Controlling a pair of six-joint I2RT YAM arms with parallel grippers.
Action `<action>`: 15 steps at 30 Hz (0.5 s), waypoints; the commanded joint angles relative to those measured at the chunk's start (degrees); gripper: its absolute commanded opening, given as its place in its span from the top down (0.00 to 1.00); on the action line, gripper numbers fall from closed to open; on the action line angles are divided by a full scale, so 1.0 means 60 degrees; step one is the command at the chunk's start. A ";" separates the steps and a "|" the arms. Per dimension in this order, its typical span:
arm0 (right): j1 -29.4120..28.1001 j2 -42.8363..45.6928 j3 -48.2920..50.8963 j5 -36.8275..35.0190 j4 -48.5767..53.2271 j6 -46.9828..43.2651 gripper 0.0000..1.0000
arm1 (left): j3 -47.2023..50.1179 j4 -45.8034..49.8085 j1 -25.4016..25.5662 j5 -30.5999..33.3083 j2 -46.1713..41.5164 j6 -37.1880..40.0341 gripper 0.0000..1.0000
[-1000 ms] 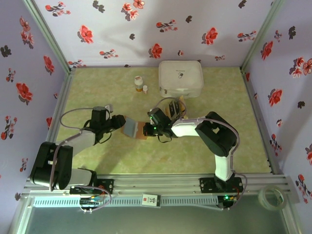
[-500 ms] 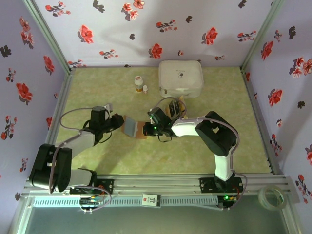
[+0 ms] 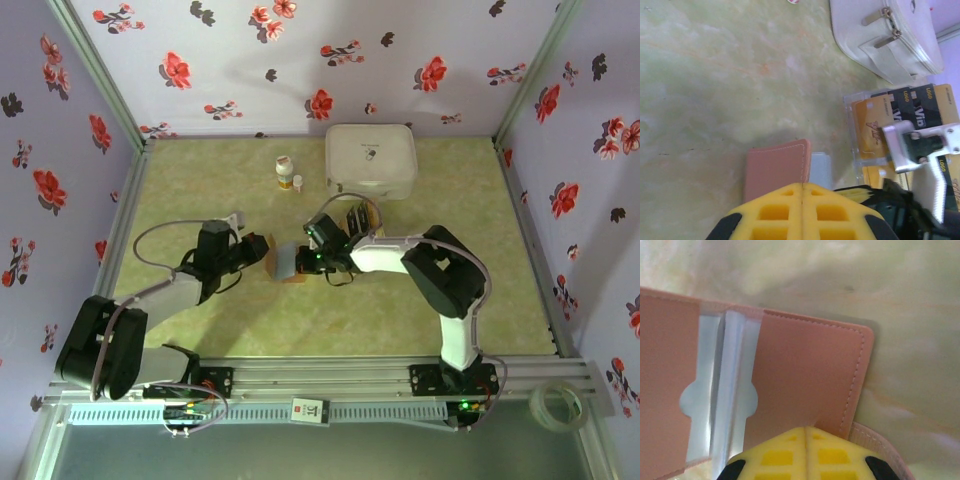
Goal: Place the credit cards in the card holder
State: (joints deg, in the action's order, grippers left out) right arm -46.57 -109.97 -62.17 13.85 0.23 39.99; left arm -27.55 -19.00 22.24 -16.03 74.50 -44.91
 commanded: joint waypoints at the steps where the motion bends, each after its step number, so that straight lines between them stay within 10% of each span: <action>1: 0.0298 0.0828 -0.0141 -0.0709 0.1264 -0.0385 0.94 | 0.0125 0.0166 0.0046 0.0489 -0.0212 -0.0027 1.00; 15: -0.0091 0.0950 -0.0698 -0.0591 0.1443 -0.0450 0.94 | 0.0060 0.0377 0.0052 0.0511 0.0108 0.0303 1.00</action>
State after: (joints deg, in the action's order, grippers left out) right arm -46.06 -103.11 -63.59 9.67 8.56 38.48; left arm -27.14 -17.85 22.24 -13.91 74.54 -44.64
